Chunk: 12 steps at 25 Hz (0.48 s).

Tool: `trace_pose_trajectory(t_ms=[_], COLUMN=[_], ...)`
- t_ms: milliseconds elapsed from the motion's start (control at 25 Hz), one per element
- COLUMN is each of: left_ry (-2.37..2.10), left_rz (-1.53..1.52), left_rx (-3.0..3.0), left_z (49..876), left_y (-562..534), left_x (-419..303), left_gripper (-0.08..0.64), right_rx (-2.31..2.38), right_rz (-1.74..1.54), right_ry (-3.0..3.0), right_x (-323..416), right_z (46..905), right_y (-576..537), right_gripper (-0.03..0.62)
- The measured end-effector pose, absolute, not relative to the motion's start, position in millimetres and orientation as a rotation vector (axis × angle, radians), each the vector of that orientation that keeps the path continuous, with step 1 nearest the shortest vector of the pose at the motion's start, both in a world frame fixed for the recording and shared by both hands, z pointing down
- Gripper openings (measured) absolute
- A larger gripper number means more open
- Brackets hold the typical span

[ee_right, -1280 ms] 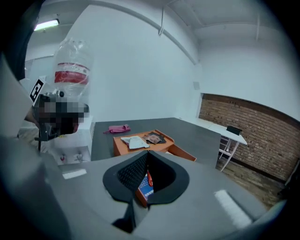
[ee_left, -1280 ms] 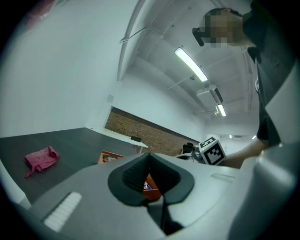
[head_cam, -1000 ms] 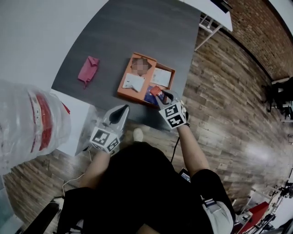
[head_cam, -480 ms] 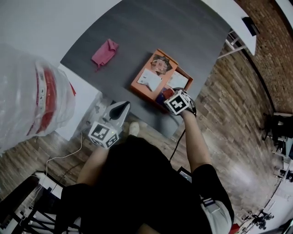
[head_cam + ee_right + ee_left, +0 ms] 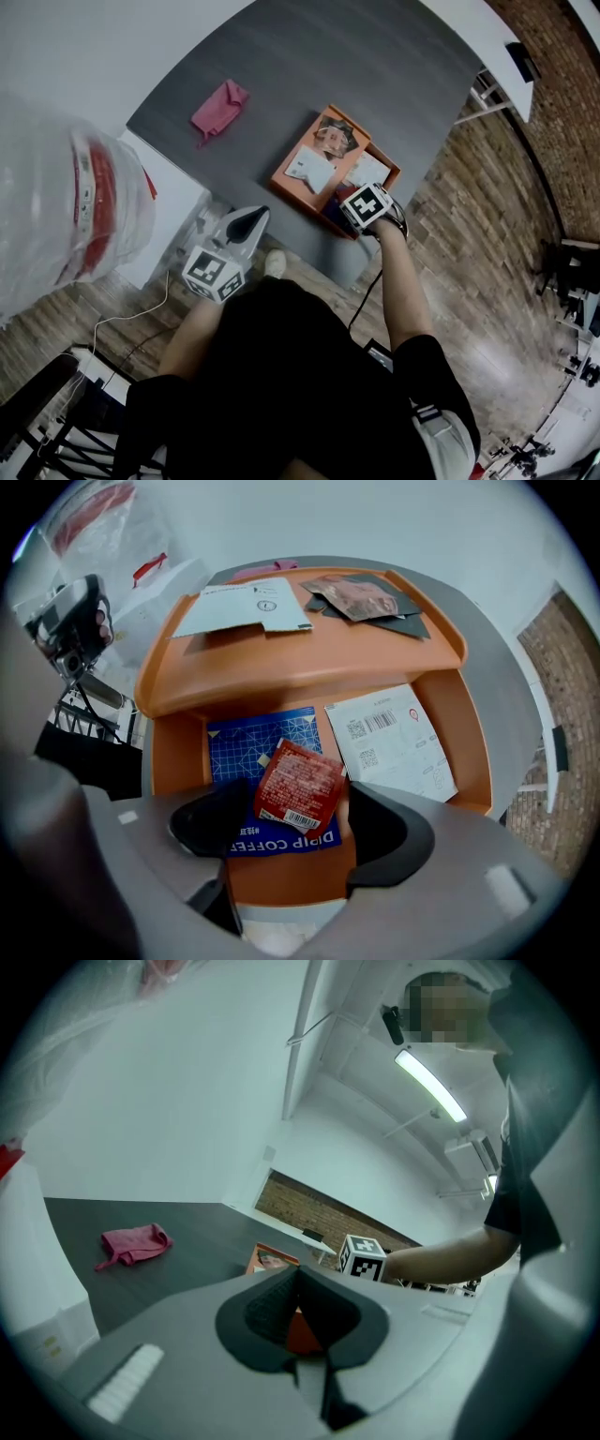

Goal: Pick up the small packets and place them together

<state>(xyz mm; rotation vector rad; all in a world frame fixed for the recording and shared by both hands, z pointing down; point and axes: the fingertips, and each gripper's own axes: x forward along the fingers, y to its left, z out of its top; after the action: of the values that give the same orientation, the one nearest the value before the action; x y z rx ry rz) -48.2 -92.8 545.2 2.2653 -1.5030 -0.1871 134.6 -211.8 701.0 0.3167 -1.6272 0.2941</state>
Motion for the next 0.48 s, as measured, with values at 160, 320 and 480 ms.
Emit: trace_pose_trajectory(t_ms=[160, 320, 480], left_ry=[-1.488, -1.484, -1.470], left_rz=[-0.177, -0.158, -0.144], left_rx=[2.271, 2.279, 2.297], left_z=[546.1, 545.7, 544.4], left_y=[-93.3, -93.9, -94.9], left_x=[-44.1, -46.6, -49.6], left_gripper=[0.000, 0.000, 0.000], right_rx=[0.302, 0.317, 0.331], right_rz=[0.286, 0.270, 0.295], right_ry=[-1.543, -1.530, -1.611], right_x=[147.2, 154.8, 149.7], right_z=[706.5, 703.8, 703.8], right_y=[-210.1, -210.1, -199.1], right_gripper=[0.322, 0.259, 0.250])
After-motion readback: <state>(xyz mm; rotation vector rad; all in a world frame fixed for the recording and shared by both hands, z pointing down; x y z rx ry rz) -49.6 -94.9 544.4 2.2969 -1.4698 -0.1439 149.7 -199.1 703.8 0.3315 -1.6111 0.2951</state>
